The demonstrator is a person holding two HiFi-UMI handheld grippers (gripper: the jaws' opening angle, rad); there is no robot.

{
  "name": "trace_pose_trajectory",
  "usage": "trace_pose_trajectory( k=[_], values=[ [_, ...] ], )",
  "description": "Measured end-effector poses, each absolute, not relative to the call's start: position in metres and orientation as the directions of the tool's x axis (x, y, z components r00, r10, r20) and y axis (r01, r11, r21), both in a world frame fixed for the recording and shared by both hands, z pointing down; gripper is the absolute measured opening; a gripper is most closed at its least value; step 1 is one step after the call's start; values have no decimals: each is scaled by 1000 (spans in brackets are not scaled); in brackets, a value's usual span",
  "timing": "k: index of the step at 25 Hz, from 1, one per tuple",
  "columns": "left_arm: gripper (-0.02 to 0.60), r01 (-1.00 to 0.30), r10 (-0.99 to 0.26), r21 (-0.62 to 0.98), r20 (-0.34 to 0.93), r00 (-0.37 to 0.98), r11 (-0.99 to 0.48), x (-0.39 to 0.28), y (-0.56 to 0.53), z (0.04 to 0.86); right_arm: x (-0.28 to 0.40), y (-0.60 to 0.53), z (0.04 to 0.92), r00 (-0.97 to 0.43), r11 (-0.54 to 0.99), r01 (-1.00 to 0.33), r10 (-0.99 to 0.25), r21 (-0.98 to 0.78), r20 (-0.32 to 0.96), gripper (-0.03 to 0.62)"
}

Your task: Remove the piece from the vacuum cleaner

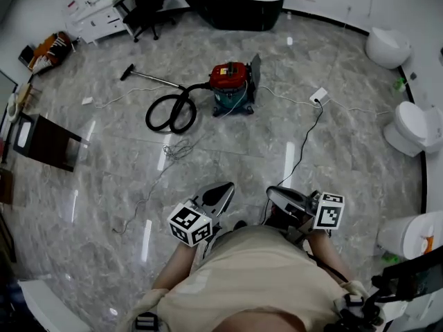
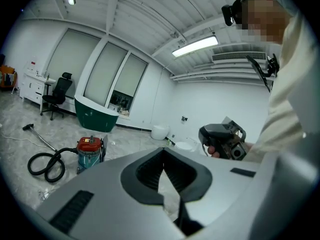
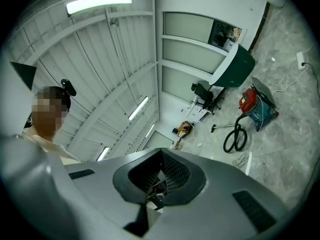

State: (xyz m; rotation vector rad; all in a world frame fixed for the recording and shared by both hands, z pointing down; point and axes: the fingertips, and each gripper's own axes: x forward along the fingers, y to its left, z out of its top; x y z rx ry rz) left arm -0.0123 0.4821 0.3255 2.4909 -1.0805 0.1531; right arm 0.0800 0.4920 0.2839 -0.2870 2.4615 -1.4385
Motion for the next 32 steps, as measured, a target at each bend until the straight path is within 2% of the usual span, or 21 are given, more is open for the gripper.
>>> trace_pose_trajectory(
  k=[9,13,18,21,26,32],
  values=[
    [3,-746,-674,247,322,665,-618,87,405,319,173,423,294,-940,543,-57,-312,-838,-138,2],
    [3,-782,-700,234,349,622,-578,124,375,324,211,388,296,-950,547,3,-259,-837,-173,2],
    [3,-807,-719,222,369,589,-548,129,383,331,208,400,299,-965,547,94,-155,-832,-211,2],
    [3,-800,-700,193,398,593,-568,141,383,342,214,402,301,-957,537,145,-136,-831,-255,2],
    [3,-770,-674,165,396,624,-616,160,369,338,231,391,303,-941,519,150,-185,-841,-282,2],
    [3,-742,-648,166,389,655,-650,165,365,359,248,383,322,-928,525,84,-269,-847,-258,2]
  ],
)
